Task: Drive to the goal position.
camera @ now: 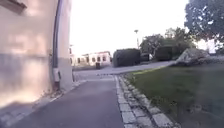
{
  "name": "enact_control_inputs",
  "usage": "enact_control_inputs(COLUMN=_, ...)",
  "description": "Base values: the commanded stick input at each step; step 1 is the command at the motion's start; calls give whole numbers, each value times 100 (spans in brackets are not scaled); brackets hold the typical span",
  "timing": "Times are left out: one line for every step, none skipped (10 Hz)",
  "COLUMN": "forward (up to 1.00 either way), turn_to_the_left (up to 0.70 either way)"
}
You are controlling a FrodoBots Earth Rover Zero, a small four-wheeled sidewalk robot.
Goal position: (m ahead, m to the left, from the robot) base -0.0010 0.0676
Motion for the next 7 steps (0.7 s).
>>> enact_control_inputs(forward=50, turn_to_the_left=0)
enact_control_inputs(forward=50, turn_to_the_left=0)
enact_control_inputs(forward=50, turn_to_the_left=0)
enact_control_inputs(forward=50, turn_to_the_left=0)
enact_control_inputs(forward=50, turn_to_the_left=0)
enact_control_inputs(forward=50, turn_to_the_left=0)
enact_control_inputs(forward=50, turn_to_the_left=0)
